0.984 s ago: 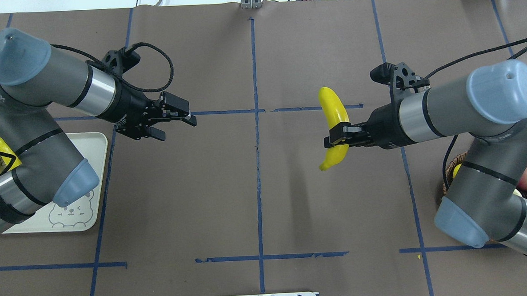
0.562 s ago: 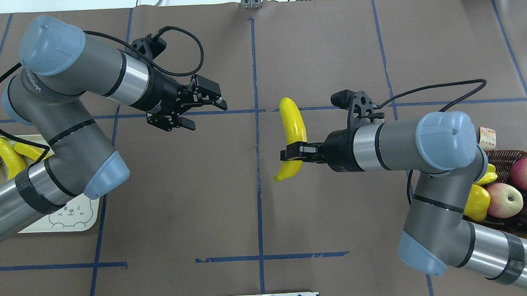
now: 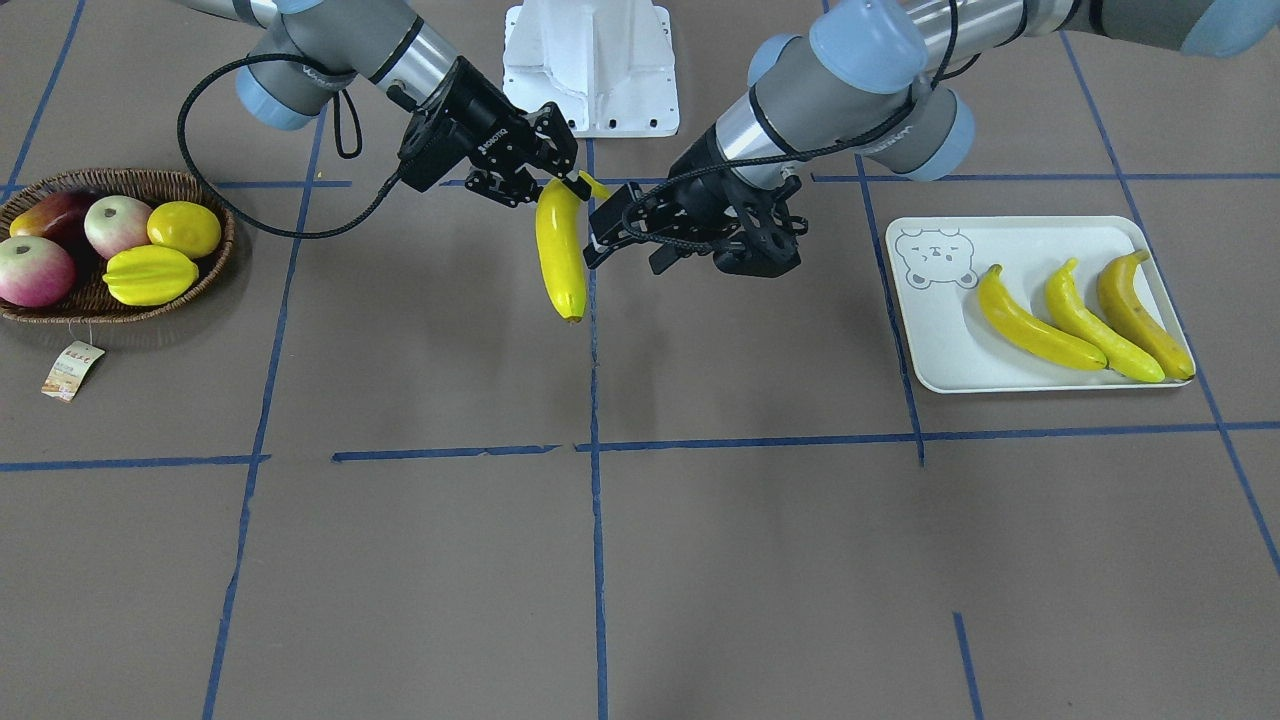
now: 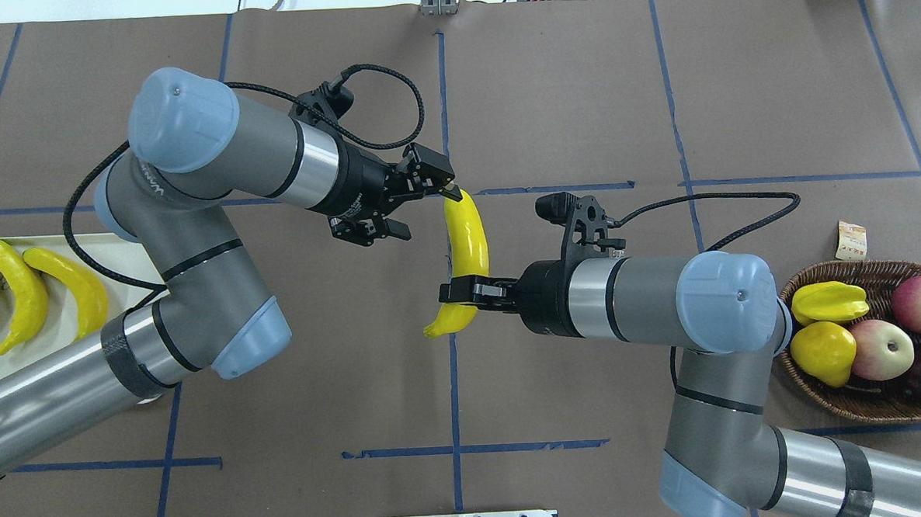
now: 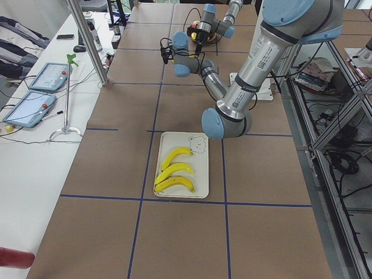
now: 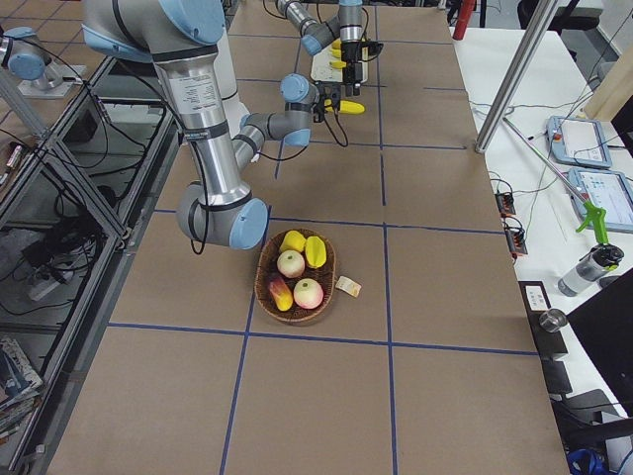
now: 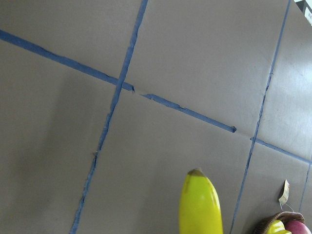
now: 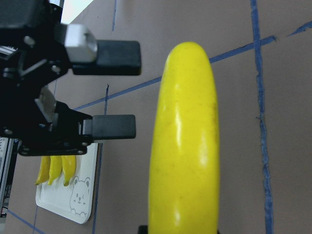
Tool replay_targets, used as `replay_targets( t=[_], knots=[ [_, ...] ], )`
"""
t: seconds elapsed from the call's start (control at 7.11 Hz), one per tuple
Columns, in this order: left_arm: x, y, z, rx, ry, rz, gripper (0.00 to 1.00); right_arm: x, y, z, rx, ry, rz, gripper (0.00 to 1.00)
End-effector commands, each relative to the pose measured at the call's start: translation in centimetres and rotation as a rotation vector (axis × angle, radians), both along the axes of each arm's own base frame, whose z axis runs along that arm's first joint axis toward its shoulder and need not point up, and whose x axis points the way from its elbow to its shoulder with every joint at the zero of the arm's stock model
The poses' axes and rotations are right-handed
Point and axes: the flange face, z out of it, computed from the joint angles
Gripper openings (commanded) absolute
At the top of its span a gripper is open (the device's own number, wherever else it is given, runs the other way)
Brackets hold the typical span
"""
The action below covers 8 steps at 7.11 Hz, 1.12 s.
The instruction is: Transfer all bananas from basket to plate
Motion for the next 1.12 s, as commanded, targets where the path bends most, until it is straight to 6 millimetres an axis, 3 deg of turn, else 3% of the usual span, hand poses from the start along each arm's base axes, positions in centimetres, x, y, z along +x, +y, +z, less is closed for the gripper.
replay_targets(
  t=[0.0,0.14,0.28,0.42,0.56,0.7,0.84,0.98],
  knots=[
    [2.27,1.52,-0.54,-0.005,0.004,-0.015,0.83,-0.33,0.33,-0.20,-0.001,-0.003,0.001,0.07],
    [2.34,1.59,-0.64,-0.013,0.006,-0.016,0.77,-0.33,0.34,-0.30,0.000,-0.006,0.001,0.08],
    [2.48,1.73,-0.64,-0.036,0.009,-0.017,0.60,-0.33,0.34,-0.30,0.000,-0.006,0.001,0.10],
    [2.47,1.73,-1.04,-0.041,0.015,-0.018,0.41,-0.33,0.34,-0.30,0.000,-0.006,0.001,0.17],
    [2.47,1.74,-1.15,-0.041,0.017,-0.018,0.33,-0.28,0.34,-0.45,0.001,-0.009,0.003,0.27],
    [2.47,1.73,-1.05,-0.041,0.015,-0.018,0.10,-0.33,0.29,-0.37,0.000,-0.006,0.006,0.52],
    [2.47,1.73,-1.05,-0.040,0.015,-0.018,0.00,-0.33,0.27,-0.37,-0.002,-0.007,0.007,0.89],
    [2.41,1.67,-0.85,-0.042,0.013,-0.018,0.00,-0.21,0.13,-0.43,-0.007,-0.010,0.018,1.00]
  ],
)
